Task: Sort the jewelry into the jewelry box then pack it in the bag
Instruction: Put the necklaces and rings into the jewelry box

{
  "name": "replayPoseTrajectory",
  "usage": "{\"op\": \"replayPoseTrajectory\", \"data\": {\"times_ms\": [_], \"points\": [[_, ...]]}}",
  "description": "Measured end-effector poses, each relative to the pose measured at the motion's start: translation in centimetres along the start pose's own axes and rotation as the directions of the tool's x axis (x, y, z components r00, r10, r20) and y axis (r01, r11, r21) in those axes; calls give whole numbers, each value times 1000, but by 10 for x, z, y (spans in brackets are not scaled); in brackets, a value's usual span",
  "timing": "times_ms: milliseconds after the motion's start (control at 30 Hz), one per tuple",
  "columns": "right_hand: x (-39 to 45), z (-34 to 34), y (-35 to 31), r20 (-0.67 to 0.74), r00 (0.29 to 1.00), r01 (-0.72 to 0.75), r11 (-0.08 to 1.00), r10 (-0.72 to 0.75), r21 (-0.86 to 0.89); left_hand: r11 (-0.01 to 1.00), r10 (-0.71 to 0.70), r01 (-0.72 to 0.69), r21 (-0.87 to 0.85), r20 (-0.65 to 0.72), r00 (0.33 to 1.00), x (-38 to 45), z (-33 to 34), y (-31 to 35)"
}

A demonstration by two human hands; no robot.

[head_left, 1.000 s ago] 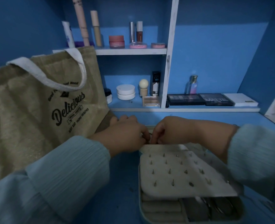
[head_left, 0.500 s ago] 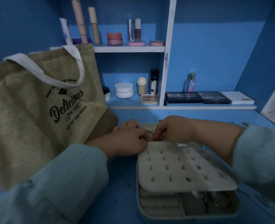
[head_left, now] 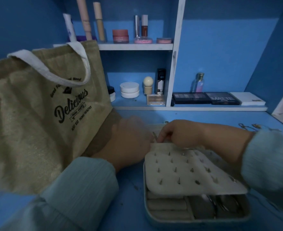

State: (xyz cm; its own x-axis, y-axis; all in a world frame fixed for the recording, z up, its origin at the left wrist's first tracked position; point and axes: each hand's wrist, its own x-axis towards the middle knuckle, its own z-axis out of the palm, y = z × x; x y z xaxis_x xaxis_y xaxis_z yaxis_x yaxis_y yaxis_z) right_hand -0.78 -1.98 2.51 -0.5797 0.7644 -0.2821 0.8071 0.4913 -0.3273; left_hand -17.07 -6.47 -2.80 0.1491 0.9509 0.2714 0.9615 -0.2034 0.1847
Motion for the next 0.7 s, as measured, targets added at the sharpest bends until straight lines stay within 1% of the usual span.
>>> {"op": "replayPoseTrajectory", "data": {"times_ms": [133,233,333,400,500,600,700], "points": [[0,0,1,32,999,11,1000,-12,26,994,-5,11,-107,60,998,2,0,2],[-1,1,1,-12,1000,2,1000,-2,-6,989,-12,16,-145,23,1000,1,2,1],[0,3,0,-4,1000,17,998,-17,-55,993,-29,32,-113,25,999,0,1,0],[1,4,-1,36,999,35,998,-33,-53,996,-26,30,-85,49,998,1,1,1],[2,3,0,62,997,37,999,-35,-39,994,-32,40,-101,81,996,3,-2,3],[3,2,4,40,999,31,999,-31,-10,994,-41,53,-94,127,991,6,-6,6],[-1,-4,12,-27,1000,7,998,-6,65,996,-63,73,-54,166,984,10,-14,10]]}}
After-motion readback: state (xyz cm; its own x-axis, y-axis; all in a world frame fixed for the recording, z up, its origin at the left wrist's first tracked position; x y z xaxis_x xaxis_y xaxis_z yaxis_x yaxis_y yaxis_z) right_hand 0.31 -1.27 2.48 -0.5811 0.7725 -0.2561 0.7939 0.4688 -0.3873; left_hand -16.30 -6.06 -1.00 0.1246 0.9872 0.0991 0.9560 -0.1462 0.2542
